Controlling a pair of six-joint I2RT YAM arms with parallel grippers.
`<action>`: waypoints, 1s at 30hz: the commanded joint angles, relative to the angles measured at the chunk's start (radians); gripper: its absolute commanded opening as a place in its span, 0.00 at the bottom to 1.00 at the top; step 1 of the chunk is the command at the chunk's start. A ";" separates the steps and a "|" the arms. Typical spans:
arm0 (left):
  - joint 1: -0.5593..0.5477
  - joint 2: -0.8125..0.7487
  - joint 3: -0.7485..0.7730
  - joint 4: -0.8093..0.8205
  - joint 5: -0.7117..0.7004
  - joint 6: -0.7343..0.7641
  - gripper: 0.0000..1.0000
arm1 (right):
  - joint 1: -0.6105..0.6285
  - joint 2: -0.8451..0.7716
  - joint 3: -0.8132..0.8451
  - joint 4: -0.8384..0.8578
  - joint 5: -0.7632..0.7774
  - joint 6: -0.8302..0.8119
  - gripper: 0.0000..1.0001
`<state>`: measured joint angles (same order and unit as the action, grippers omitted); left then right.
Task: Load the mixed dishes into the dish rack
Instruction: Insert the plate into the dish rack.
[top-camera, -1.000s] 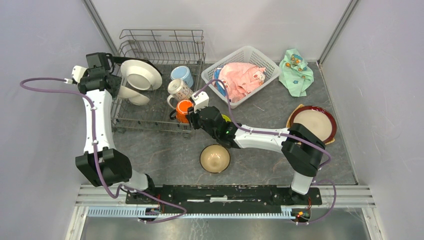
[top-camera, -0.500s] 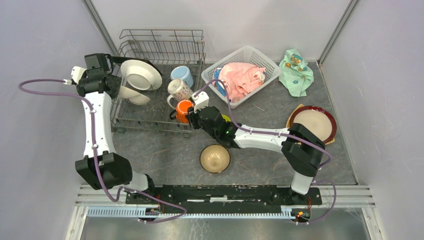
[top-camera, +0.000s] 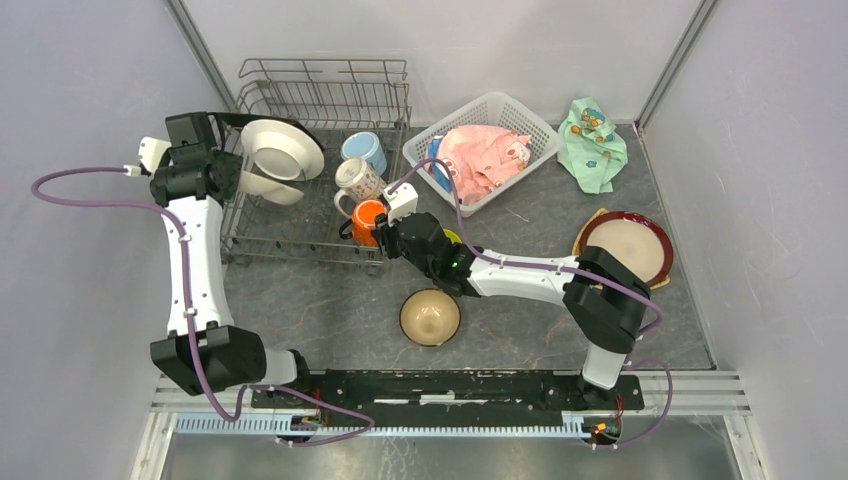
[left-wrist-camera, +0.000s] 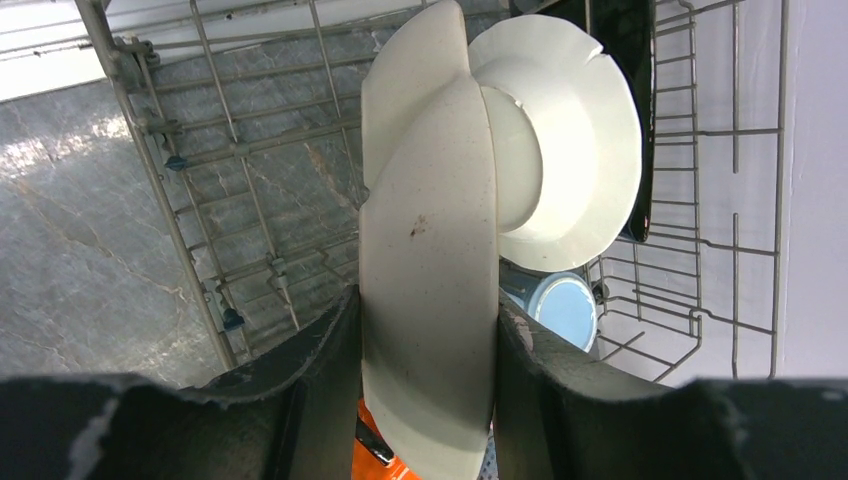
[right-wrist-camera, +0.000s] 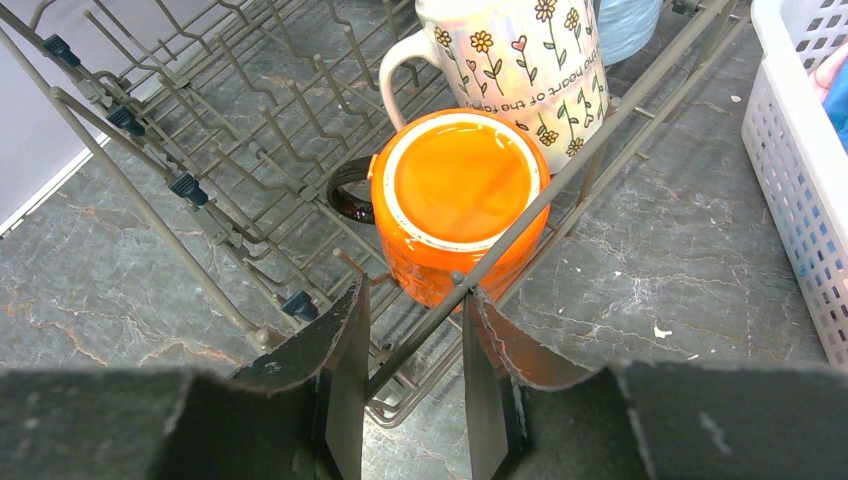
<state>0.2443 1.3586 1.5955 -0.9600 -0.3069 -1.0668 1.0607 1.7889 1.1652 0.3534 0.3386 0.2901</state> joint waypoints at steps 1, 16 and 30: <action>-0.002 -0.046 0.008 0.231 0.006 -0.138 0.02 | 0.105 0.026 -0.016 -0.097 -0.326 -0.130 0.19; -0.016 0.081 -0.003 0.288 -0.006 -0.164 0.02 | 0.104 0.021 -0.022 -0.111 -0.316 -0.148 0.19; -0.028 0.200 0.022 0.291 -0.025 -0.230 0.02 | 0.105 0.034 -0.016 -0.114 -0.313 -0.160 0.19</action>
<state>0.2333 1.5108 1.5661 -0.8391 -0.3790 -1.1732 1.0607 1.7885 1.1652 0.3519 0.3386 0.2859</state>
